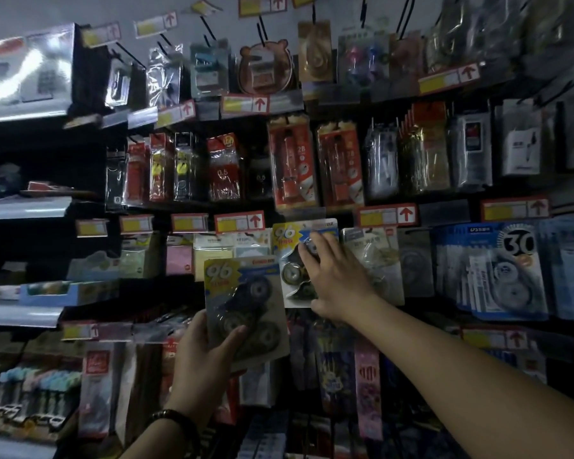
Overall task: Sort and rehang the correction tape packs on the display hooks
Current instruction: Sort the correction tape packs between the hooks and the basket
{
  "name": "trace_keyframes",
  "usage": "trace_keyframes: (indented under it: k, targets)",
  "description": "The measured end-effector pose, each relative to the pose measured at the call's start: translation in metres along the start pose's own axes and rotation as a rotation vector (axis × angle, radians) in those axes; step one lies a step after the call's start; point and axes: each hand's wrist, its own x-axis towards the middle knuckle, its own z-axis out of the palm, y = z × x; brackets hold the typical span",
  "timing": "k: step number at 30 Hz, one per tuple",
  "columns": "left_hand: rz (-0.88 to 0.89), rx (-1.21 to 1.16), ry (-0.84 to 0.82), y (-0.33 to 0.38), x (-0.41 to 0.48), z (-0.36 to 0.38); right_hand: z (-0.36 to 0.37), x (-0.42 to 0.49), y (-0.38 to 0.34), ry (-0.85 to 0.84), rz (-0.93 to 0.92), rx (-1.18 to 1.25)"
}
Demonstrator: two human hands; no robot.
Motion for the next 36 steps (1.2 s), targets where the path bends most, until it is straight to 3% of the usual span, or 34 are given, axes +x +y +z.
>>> trace_keyframes:
  k: [14, 18, 22, 26, 30, 36]
  targets:
    - [-0.065, -0.063, -0.039, -0.002, 0.003, 0.011, -0.001, 0.005, -0.001, -0.108, 0.018, -0.014]
    - [-0.097, -0.098, -0.068, -0.001, 0.006, 0.015, -0.007, -0.007, -0.003, -0.053, 0.007, 0.150]
    - [-0.097, -0.150, -0.101, 0.002, 0.008, 0.021, -0.012, -0.031, -0.007, 0.120, -0.227, 0.301]
    - [-0.126, -0.215, -0.162, 0.005, 0.009, 0.033, -0.012, -0.046, -0.008, 0.054, -0.380, 0.267]
    - [-0.120, -0.209, -0.213, 0.009, 0.010, 0.042, -0.012, -0.049, -0.005, 0.044, -0.327, 0.293]
    - [-0.278, -0.175, -0.314, 0.007, 0.015, 0.045, -0.012, -0.046, 0.004, 0.015, -0.283, 0.348]
